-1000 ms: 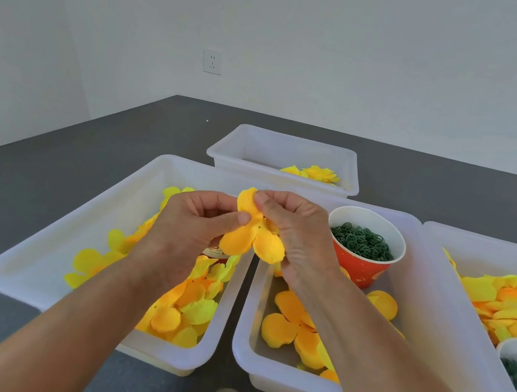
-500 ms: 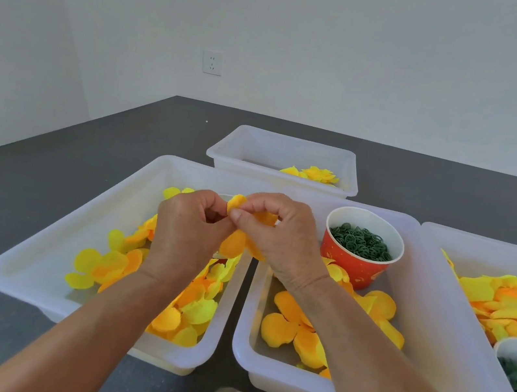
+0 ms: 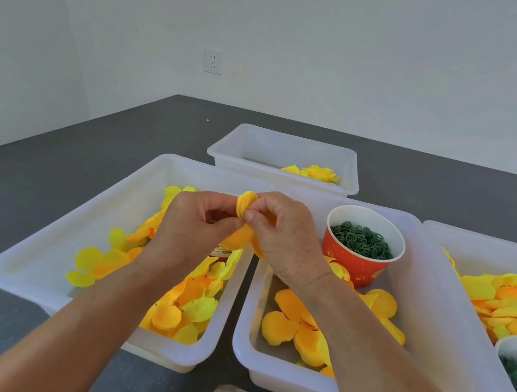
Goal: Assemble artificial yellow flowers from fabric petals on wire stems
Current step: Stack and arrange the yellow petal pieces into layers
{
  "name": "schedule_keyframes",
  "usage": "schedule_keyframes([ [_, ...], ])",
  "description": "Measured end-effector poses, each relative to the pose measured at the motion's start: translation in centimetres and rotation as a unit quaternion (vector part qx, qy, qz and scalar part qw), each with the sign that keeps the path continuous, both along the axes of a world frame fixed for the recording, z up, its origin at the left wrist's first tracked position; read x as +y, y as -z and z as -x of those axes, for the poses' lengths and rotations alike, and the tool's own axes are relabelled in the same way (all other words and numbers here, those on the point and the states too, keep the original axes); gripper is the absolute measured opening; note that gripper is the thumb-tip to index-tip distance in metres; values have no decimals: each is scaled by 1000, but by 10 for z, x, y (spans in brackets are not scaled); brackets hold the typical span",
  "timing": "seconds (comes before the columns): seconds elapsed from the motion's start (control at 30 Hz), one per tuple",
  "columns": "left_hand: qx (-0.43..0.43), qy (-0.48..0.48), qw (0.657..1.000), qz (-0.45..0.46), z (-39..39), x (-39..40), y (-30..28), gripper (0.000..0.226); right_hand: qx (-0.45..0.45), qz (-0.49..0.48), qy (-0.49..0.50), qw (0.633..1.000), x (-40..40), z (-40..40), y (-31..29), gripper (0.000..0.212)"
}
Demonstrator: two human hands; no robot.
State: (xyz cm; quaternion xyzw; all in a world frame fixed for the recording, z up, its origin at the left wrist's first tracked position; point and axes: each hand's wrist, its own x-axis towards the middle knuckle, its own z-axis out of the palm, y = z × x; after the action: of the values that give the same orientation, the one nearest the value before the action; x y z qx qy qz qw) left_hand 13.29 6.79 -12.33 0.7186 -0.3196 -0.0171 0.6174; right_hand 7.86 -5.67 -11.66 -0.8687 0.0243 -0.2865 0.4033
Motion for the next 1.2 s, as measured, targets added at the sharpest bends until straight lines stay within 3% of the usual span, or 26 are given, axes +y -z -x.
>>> schedule_keyframes([
  [0.3, 61, -28, 997, 25, 4, -1, -5, 10, 19, -23, -20, 999, 0, -2, 1, 17],
  [0.43, 114, -110, 986, 45, -1, -2, -5, 21, 6, -49, -28, 998, 0, -2, 1, 9],
  [0.6, 125, -170, 977, 25, -3, -3, -4, 22, -51, 24, -16, 998, 6, -2, 2, 8],
  [0.87, 219, -130, 965, 62, 0, 0, -10, 14, -37, 10, -47, 998, 3, 0, -2, 10],
  [1.0, 216, -131, 966, 52, 1, 0, -10, 11, -55, 27, -48, 997, 3, 3, -3, 13],
  [1.1, 261, -135, 954, 61, -3, 2, -10, 5, -84, 18, -46, 995, 5, 3, -4, 14],
  [1.2, 327, -127, 933, 87, -6, 3, -10, 20, -94, -43, -61, 993, 4, 3, -5, 23],
])
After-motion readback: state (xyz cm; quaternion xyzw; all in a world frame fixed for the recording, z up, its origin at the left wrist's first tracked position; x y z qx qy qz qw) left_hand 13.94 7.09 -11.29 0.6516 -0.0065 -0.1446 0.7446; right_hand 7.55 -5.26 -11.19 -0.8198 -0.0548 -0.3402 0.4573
